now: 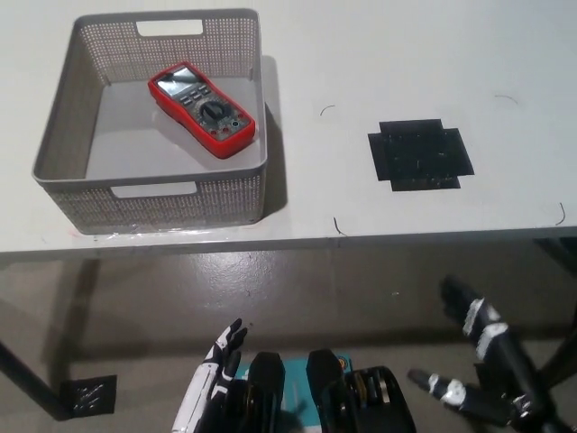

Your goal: Use the right hand to pick up a multimeter on the right side and put it into a container on the left side

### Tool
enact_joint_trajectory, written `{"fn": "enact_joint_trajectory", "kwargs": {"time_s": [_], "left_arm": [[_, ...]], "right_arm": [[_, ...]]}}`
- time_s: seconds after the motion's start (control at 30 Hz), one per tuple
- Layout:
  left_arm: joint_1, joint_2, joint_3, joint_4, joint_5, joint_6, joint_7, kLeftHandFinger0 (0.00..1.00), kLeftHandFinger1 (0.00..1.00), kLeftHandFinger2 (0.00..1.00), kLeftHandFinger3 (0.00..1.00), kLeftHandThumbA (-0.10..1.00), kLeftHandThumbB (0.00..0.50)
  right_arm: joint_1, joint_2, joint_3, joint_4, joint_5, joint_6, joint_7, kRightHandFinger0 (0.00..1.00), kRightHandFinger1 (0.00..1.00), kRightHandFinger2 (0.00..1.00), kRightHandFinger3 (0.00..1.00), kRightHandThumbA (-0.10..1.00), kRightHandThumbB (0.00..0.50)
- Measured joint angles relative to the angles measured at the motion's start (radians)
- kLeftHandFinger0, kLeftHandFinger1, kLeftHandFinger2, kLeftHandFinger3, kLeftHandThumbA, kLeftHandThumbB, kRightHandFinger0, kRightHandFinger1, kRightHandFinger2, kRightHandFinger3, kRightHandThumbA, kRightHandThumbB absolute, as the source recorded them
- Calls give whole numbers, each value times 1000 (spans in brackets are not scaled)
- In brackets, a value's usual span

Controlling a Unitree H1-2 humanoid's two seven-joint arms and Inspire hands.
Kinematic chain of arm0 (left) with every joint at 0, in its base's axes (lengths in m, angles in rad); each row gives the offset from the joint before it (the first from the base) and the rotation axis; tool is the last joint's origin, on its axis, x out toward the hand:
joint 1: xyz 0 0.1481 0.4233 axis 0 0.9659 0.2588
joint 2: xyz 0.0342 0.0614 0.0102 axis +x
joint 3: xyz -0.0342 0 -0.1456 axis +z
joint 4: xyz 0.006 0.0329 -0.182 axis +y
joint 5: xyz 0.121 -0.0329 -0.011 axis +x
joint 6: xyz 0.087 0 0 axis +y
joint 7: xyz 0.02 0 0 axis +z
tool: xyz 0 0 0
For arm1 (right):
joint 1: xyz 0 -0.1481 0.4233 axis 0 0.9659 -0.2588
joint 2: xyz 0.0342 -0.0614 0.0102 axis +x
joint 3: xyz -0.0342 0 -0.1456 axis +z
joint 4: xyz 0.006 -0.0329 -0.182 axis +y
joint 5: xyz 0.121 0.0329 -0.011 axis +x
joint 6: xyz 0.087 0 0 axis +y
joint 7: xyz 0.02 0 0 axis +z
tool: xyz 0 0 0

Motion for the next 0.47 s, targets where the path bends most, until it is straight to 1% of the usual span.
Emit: {"fn": "enact_joint_trajectory", "kwargs": {"time_s": [0.03,0.07,0.13,0.17,0.2,0.23,0.3,0.33,0.37,0.47], "left_arm": [[1,0,0,0,-1,0,0,1000,1000,1000,1000,1000,409],[1,1,0,0,-1,0,0,1000,1000,1000,1000,1000,422],[2,1,0,0,-3,0,0,1000,1000,1000,1000,1000,434],[1,1,2,0,-5,0,0,1000,1000,1000,1000,1000,420],[0,1,2,1,-6,0,0,1000,1000,1000,1000,1000,412],[-2,1,3,1,-7,0,0,1000,1000,1000,1000,1000,412],[-6,1,3,1,-8,0,1,1000,1000,1000,1000,1000,427],[-7,0,3,1,-8,0,2,1000,1000,1000,1000,1000,429],[-8,0,4,1,-8,0,3,1000,1000,1000,1000,1000,439],[-10,-2,6,2,-7,0,6,1000,1000,1000,1000,1000,426]], "right_arm": [[3,0,10,37,-8,-13,0,1000,1000,1000,1000,1000,290],[6,0,17,59,-15,-24,0,1000,1000,1000,1000,1000,308],[12,1,32,102,-23,-38,0,1000,1000,1000,1000,1000,308],[13,2,40,129,-27,-47,0,1000,1000,1000,1000,1000,310],[12,4,47,157,-32,-54,0,1000,1000,1000,1000,1000,325],[12,6,53,179,-37,-58,0,1000,1000,1000,1000,1000,333],[14,7,69,211,-51,-67,0,1000,1000,1000,1000,1000,313],[14,7,76,220,-57,-74,0,1000,1000,1000,1000,1000,311],[13,7,82,231,-62,-79,0,1000,1000,1000,1000,1000,322],[8,7,93,257,-69,-88,0,1000,1000,1000,1000,1000,317]]}}
